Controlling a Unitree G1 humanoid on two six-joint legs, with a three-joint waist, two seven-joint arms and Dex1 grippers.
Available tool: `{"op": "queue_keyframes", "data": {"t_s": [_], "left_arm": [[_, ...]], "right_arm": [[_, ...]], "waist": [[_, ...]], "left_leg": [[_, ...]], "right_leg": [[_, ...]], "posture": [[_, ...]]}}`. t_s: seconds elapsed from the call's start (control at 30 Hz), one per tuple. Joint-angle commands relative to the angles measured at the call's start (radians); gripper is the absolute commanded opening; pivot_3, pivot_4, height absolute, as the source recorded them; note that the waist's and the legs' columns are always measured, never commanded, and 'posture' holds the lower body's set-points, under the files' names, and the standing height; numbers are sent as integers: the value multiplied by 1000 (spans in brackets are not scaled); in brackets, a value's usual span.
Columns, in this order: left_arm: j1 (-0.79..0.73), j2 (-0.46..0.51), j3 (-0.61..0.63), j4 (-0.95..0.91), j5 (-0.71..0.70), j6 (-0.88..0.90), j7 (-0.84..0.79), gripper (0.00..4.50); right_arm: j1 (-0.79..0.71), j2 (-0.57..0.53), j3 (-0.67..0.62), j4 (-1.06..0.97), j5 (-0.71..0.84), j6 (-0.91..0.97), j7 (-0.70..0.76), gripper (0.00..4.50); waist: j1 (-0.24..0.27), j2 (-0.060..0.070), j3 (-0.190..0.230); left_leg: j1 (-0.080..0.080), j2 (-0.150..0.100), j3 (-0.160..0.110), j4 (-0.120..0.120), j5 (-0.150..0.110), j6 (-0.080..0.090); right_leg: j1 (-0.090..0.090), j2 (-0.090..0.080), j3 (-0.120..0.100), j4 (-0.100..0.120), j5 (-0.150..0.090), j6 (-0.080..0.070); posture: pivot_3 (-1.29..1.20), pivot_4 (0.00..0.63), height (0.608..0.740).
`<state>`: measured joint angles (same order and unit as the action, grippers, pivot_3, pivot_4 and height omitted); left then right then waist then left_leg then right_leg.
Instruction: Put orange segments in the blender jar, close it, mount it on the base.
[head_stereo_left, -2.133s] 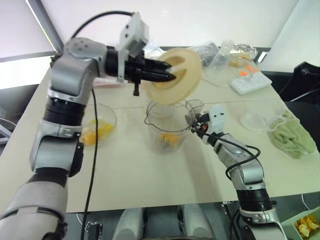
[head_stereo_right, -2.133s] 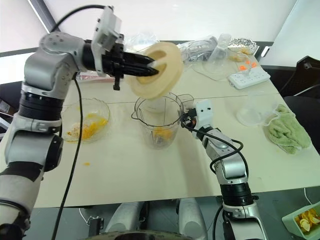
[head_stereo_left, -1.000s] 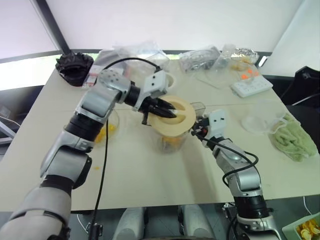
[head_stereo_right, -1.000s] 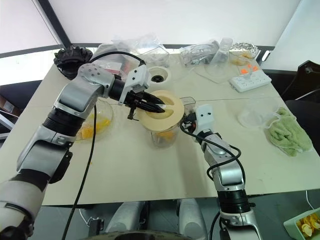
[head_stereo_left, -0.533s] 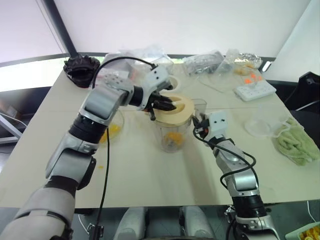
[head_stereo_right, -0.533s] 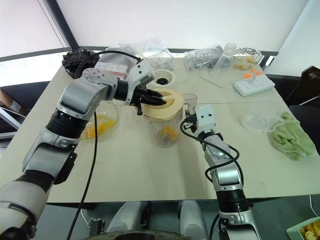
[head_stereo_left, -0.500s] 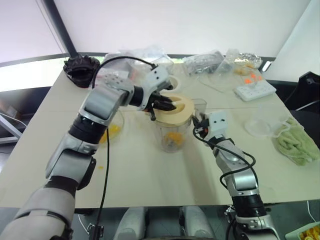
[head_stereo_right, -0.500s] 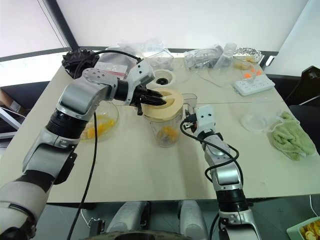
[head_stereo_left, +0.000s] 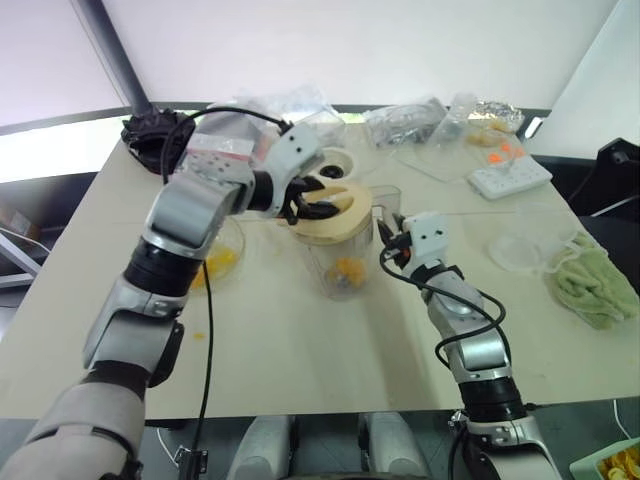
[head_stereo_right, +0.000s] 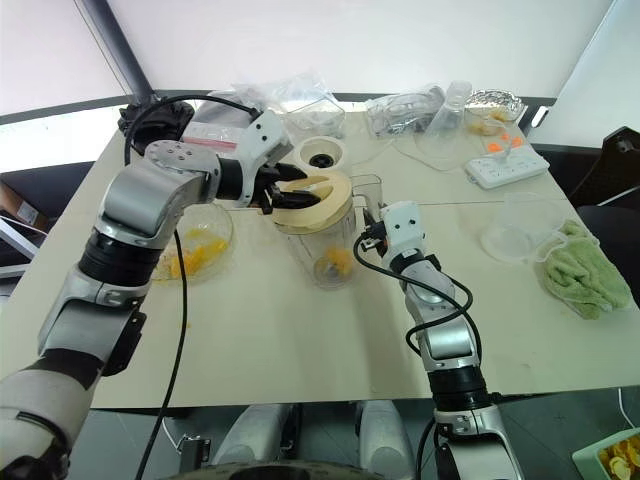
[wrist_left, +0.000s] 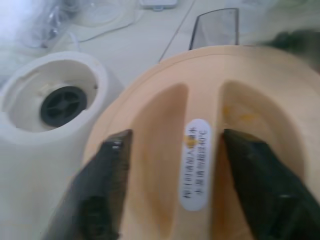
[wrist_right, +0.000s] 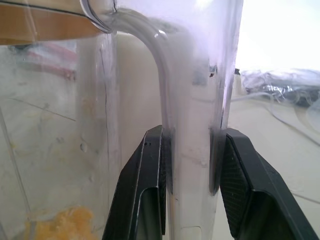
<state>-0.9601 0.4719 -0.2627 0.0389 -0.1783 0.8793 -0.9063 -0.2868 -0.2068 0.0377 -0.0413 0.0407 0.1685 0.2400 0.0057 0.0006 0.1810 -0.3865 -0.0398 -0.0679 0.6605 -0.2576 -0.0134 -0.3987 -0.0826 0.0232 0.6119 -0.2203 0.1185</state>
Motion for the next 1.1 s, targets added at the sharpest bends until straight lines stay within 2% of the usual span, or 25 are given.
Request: {"op": "queue_keyframes", "data": {"t_s": [0.03,0.27,0.4,0.5,0.57,0.7,0.8,0.93,1.1], "left_arm": [[55,0,-25,40,50,-17,67,3067],[11,-79,142,22,-31,-77,137,3067],[-18,-185,323,-3,-143,-136,245,3067],[-10,-221,409,-35,-220,-106,293,3067],[-7,-235,485,-69,-300,-54,327,3067],[26,-191,557,-120,-350,-28,376,3067],[98,-111,615,-153,-344,-44,410,3067],[274,-12,679,-274,-387,-16,408,3067],[557,23,698,-490,-470,36,387,3067]], "right_arm": [[-59,-2,-21,-101,17,-108,13,850],[-32,5,-29,-109,15,-102,6,850],[-12,14,-29,-105,17,-105,6,850],[-9,17,-33,-100,19,-105,8,850],[-10,20,-40,-97,26,-99,9,850],[-14,23,-55,-106,49,-73,10,850],[-26,17,-82,-133,82,-32,6,850],[-64,-3,-144,-193,140,63,-10,850],[-136,-63,-223,-288,203,220,-19,850]], "waist": [[2,0,0],[-4,-1,4],[-20,-3,7],[-29,-4,7],[-26,-4,7],[-26,-5,8],[-28,-5,8],[-26,-5,8],[-19,-7,9]], "left_leg": [[-3,0,0,0,0,0],[-7,0,2,0,0,0],[-12,0,2,-2,0,0],[-22,0,5,-3,1,-2],[-21,-1,5,-5,2,-3],[-21,-1,5,-8,4,-5],[-21,-1,5,-10,5,-7],[-20,0,5,-12,6,-9],[-21,1,4,-11,6,-10]], "right_leg": [[-4,0,0,1,0,0],[-9,0,0,1,1,0],[-15,1,0,2,3,4],[-29,1,3,8,4,3],[-31,1,3,8,4,3],[-31,1,3,7,4,2],[-31,1,3,7,5,1],[-32,2,3,8,6,0],[-32,0,3,7,6,0]], "posture": [[0,150,740],[0,150,740],[0,150,740],[0,150,740],[0,150,740],[0,150,740],[0,150,740],[0,150,740],[0,150,740]]}}
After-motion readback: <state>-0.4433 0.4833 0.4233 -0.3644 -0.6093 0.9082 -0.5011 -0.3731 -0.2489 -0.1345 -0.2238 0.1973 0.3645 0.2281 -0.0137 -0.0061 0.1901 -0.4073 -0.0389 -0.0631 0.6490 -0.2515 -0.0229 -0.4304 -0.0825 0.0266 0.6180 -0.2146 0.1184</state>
